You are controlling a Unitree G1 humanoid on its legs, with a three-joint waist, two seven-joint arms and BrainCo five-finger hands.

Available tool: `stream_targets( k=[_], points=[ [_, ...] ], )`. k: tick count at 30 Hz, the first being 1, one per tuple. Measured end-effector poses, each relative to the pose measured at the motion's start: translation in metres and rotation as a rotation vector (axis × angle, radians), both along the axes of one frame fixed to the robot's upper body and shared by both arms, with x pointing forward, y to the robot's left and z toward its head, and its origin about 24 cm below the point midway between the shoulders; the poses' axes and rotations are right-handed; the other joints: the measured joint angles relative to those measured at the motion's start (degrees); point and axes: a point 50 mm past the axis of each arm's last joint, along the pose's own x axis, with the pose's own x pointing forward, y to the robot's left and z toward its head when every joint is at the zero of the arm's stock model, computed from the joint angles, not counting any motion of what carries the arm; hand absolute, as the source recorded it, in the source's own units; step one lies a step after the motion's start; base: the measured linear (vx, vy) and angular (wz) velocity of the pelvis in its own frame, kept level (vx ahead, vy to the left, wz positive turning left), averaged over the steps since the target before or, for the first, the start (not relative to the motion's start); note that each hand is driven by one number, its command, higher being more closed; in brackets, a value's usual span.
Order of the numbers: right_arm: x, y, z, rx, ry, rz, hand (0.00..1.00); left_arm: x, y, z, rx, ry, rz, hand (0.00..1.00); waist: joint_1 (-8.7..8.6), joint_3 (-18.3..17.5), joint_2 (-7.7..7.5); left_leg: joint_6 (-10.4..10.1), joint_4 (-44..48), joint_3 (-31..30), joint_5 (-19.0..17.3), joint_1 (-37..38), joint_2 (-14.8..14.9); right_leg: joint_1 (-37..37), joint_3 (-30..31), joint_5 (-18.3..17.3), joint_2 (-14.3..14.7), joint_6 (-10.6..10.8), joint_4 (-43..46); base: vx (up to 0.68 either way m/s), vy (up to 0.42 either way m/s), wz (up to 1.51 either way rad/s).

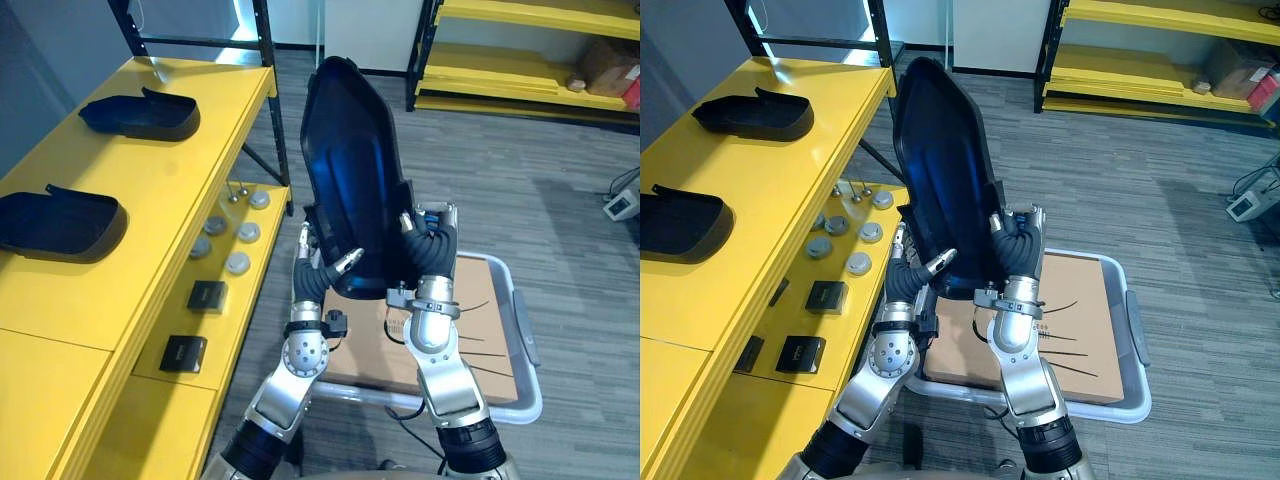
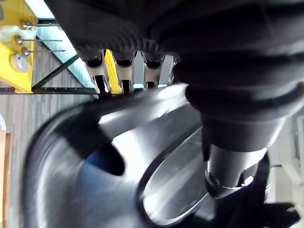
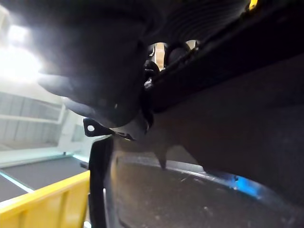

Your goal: Walk over and take plastic housings, then place them on the shelf

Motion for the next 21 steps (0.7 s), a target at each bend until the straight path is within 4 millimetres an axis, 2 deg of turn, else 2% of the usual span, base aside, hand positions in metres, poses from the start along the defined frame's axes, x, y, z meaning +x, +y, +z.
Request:
stream_targets(
  k=[4, 5, 15, 21],
  points=[
    [0.000, 0.000, -0.001, -0.022, -0.004, 0.012, 1.00, 0.000, 0.000, -0.001, -0.042, 0.019, -0.013, 1.00, -0.03, -1.14, -0.23, 0.04, 0.00, -0.02, 0.04, 0.05, 0.00, -0.11, 0.01, 0.01, 0.01, -0.02, 0.02, 0.00, 0.000, 0.00],
    [0.000, -0.001, -0.001, -0.027, -0.006, 0.014, 0.00, 0.000, 0.000, -0.001, -0.044, 0.019, -0.014, 1.00, -0.03, -1.15, -0.24, 0.04, 0.00, -0.02, 0.06, 0.06, 0.03, -0.12, 0.01, 0.05, 0.04, -0.08, 0.04, 0.00, 0.000, 0.00],
    [-0.001, -0.005, -0.004, -0.024, -0.017, 0.123, 0.00, 0.002, 0.007, -0.002, -0.024, 0.022, -0.032, 1.00, -0.29, -1.41, -0.62, 0.12, 0.00, -0.03, 0.36, 0.07, 0.09, -0.10, 0.03, 0.25, 0.14, -0.31, 0.02, 0.00, 0.000, 0.00],
    [0.001, -0.021, -0.007, -0.149, -0.009, 0.187, 0.00, 0.006, 0.022, 0.008, -0.017, -0.024, 0.026, 1.00, -0.88, -1.47, -0.71, 0.12, 0.00, -0.02, 0.47, 0.27, 0.17, 0.08, 0.05, 0.43, 0.22, -0.57, 0.03, 0.00, 0.000, 0.00]
  ],
)
